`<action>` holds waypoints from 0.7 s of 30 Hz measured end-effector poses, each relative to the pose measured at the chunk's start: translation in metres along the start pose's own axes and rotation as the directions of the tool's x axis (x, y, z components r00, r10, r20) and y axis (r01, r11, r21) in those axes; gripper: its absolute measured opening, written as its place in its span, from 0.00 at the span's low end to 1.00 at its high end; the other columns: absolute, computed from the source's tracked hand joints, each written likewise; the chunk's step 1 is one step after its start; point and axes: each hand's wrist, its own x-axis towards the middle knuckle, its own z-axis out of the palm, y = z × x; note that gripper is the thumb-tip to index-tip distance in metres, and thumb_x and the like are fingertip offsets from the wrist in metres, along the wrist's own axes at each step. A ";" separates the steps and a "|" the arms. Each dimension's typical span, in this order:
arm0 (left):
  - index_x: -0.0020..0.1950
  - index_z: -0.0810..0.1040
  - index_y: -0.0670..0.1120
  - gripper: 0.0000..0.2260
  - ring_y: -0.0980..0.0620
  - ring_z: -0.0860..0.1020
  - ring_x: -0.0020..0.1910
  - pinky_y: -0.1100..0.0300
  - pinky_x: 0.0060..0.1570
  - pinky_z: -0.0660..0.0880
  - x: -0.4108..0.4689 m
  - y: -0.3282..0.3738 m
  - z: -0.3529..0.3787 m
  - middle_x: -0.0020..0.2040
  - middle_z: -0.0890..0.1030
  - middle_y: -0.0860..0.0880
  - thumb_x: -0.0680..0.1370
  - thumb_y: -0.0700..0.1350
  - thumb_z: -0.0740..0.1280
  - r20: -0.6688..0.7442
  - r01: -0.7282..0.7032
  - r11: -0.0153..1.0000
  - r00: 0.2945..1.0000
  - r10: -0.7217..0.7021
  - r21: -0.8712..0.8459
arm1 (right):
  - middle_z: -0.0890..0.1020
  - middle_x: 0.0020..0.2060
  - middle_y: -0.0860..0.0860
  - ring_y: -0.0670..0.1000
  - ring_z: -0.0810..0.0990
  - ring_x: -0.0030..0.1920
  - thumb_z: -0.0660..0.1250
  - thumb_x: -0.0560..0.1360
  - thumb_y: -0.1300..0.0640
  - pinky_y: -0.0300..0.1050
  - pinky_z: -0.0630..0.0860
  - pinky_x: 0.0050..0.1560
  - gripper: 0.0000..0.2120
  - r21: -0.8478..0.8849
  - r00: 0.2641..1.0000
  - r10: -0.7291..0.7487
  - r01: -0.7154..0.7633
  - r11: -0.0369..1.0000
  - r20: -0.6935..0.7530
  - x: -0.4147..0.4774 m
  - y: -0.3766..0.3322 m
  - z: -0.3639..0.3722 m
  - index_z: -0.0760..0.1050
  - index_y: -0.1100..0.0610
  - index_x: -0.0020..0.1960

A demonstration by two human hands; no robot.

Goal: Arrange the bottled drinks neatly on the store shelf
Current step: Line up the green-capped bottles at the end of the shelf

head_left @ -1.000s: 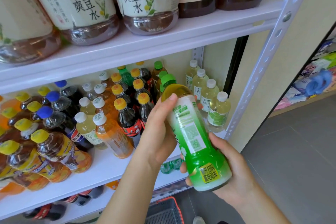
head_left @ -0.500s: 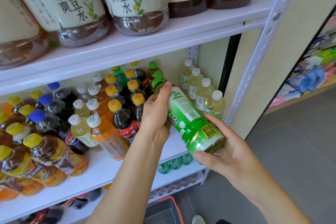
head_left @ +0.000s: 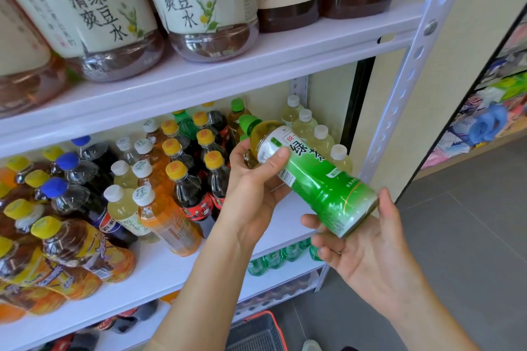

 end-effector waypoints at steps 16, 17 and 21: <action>0.62 0.74 0.51 0.23 0.55 0.82 0.50 0.51 0.54 0.74 0.020 0.031 -0.004 0.52 0.83 0.54 0.69 0.55 0.72 0.056 -0.108 0.953 0.994 0.096 0.283 | 0.85 0.46 0.61 0.60 0.85 0.40 0.74 0.67 0.46 0.45 0.82 0.34 0.22 -0.054 0.984 -0.002 -0.008 0.999 -0.180 0.017 0.002 -0.019 0.81 0.57 0.57; 0.56 0.75 0.50 0.17 0.55 0.80 0.48 0.53 0.52 0.73 0.023 0.035 -0.007 0.49 0.82 0.53 0.71 0.54 0.69 0.087 -0.093 0.963 0.994 0.073 0.253 | 0.84 0.40 0.61 0.57 0.84 0.34 0.69 0.67 0.42 0.43 0.80 0.29 0.23 0.012 0.975 0.079 -0.078 0.997 -0.210 0.017 0.003 -0.021 0.83 0.58 0.53; 0.56 0.72 0.49 0.16 0.53 0.78 0.48 0.57 0.45 0.73 0.028 0.037 -0.005 0.51 0.80 0.50 0.71 0.50 0.70 0.158 -0.066 0.966 0.987 0.027 0.249 | 0.76 0.28 0.59 0.51 0.74 0.19 0.64 0.68 0.35 0.35 0.67 0.15 0.26 0.177 0.950 0.236 -0.201 0.963 -0.204 0.018 0.005 -0.025 0.81 0.59 0.43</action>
